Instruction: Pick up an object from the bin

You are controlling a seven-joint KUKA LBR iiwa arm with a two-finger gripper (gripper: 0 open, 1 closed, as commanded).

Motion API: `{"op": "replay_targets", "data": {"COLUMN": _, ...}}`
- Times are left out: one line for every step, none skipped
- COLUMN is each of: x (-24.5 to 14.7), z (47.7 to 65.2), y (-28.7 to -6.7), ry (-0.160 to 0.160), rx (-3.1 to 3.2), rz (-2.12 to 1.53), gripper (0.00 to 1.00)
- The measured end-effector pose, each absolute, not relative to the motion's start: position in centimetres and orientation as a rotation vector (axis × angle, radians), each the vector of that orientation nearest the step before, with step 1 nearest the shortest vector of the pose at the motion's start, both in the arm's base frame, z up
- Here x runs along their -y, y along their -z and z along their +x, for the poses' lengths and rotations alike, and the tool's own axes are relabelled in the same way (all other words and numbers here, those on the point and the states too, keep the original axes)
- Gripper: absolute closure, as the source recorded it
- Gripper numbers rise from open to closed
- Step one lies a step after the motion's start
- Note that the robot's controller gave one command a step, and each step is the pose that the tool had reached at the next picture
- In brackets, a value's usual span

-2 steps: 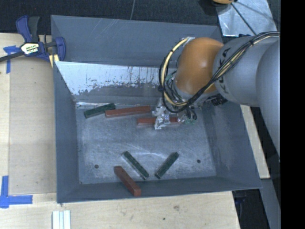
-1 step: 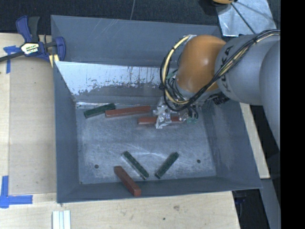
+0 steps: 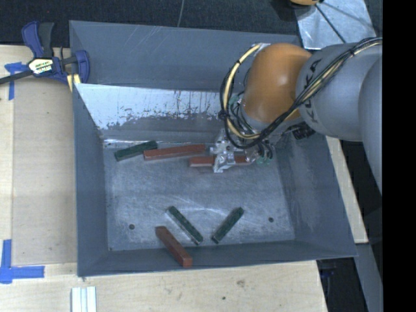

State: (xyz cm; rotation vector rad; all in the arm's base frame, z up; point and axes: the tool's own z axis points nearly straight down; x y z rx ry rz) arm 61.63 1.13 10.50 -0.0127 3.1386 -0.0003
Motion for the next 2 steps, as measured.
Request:
{"op": "replay_targets", "data": {"x": -1.1, "z": 61.6, "y": -11.6, "ry": 0.000, "rx": -3.141, "rz": -0.013, "gripper": 1.00}}
{"op": "replay_targets", "data": {"x": -1.1, "z": 61.6, "y": -13.1, "ry": 0.000, "rx": -3.139, "rz": -0.012, "gripper": 1.00}}
